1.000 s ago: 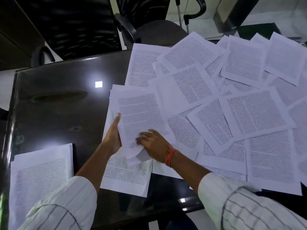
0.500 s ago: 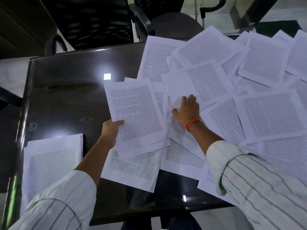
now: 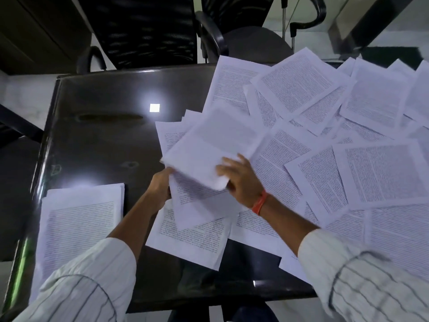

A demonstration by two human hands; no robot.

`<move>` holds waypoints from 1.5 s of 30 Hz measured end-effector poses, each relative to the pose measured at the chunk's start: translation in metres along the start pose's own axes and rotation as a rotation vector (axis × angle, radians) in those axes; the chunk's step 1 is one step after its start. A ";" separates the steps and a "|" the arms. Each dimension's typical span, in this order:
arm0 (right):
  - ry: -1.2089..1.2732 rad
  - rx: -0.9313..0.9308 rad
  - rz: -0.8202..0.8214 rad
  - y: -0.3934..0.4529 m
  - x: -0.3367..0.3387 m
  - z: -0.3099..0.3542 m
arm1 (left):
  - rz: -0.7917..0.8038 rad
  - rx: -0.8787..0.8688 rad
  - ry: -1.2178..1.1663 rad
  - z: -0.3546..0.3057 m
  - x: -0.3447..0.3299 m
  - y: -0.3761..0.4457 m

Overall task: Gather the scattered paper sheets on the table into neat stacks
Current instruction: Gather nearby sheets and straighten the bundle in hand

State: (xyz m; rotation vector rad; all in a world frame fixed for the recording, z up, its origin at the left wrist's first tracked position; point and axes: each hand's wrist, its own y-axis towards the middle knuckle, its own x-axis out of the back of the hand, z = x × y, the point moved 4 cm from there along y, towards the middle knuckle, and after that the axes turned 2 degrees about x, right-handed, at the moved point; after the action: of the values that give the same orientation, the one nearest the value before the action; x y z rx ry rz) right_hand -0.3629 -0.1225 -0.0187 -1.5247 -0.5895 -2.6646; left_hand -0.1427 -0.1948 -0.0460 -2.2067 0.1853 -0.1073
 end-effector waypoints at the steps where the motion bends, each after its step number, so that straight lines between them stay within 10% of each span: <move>1: 0.007 0.095 0.059 -0.006 -0.010 0.011 | 0.037 -0.022 -0.096 -0.003 0.001 -0.002; 7: 0.089 0.132 0.171 -0.014 -0.026 0.005 | 0.394 -0.121 -0.359 -0.019 0.007 -0.006; 13: 0.014 -0.019 0.306 -0.016 -0.026 -0.007 | -0.017 -0.144 0.115 -0.005 0.012 0.006; 19: 0.109 -0.757 0.098 -0.009 -0.011 -0.018 | -0.148 -0.484 0.767 -0.036 -0.010 0.010; 23: 0.227 -1.008 0.027 0.009 -0.015 -0.020 | -0.171 -0.371 1.108 -0.032 -0.029 0.019; 33: 0.372 -1.190 -0.098 0.012 -0.021 -0.031 | -0.037 -0.741 0.794 -0.043 -0.072 -0.020; 40: 0.340 -1.212 -0.109 0.012 -0.013 -0.014 | 0.048 -0.435 0.641 -0.043 -0.031 -0.006; 45: 0.218 -1.157 0.108 -0.002 -0.041 0.034 | -0.034 -0.285 1.073 -0.027 0.003 0.002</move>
State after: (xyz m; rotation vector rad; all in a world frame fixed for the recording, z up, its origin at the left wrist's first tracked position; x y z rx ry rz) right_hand -0.3134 -0.1165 -0.0381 -1.1944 1.2058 -3.1039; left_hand -0.1441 -0.2174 -0.0317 -2.2028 0.7805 -1.3488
